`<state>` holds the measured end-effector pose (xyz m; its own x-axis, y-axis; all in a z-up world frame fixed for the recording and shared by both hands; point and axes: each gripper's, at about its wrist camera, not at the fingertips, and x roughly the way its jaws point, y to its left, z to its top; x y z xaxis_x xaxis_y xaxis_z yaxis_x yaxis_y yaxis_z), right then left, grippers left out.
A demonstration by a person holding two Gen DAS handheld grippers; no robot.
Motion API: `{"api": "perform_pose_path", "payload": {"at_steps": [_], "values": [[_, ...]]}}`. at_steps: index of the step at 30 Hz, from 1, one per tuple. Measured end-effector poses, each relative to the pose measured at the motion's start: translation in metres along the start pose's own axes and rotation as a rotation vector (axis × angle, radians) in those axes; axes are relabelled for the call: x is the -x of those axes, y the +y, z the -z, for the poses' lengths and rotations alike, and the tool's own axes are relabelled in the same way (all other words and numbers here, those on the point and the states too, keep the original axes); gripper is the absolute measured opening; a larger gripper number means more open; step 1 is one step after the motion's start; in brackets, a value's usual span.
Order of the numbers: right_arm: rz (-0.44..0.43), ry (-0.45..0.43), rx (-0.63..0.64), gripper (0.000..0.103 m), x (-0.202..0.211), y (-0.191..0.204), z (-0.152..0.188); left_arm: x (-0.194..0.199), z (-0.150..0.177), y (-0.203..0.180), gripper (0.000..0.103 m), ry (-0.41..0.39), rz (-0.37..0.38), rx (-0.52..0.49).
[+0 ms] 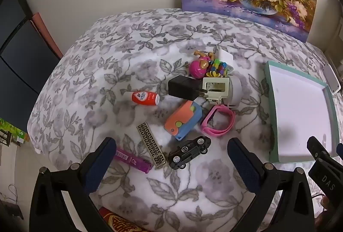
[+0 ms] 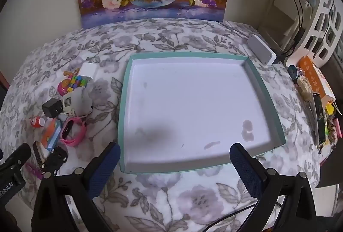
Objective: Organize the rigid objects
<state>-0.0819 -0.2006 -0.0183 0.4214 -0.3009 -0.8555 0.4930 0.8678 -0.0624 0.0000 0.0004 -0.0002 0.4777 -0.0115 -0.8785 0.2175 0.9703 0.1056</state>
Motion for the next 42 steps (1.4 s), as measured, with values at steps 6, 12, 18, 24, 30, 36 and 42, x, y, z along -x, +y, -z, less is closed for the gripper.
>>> {"api": "perform_pose_path", "payload": {"at_steps": [6,12,18,24,30,36,42], "values": [[0.012,0.011,-0.001,0.103,-0.0016,0.0003,0.0009,-0.0003,0.001,0.0037,0.103,0.011,0.002,-0.004],[0.013,0.014,-0.001,0.103,-0.0018,-0.005,0.0041,-0.0029,0.0043,0.0081,0.103,0.017,-0.007,-0.002],[0.018,0.019,-0.001,0.103,-0.0013,-0.0009,0.0007,-0.0032,0.0014,0.0023,0.103,0.024,-0.015,0.005],[0.021,0.022,-0.007,0.103,-0.0014,-0.002,0.0005,-0.0032,0.0008,0.0021,0.103,0.03,-0.021,0.005],[0.021,0.025,-0.004,0.103,-0.002,-0.0018,0.001,-0.004,0.001,0.0019,0.103,0.031,-0.022,0.005],[0.022,0.024,-0.005,0.103,-0.0019,-0.0012,0.0007,-0.0053,0.0025,0.0013,0.103,0.031,-0.022,0.004],[0.021,0.025,-0.005,0.103,-0.0018,-0.0015,0.0003,-0.0054,0.0025,0.0011,0.103,0.031,-0.022,0.004]]}}
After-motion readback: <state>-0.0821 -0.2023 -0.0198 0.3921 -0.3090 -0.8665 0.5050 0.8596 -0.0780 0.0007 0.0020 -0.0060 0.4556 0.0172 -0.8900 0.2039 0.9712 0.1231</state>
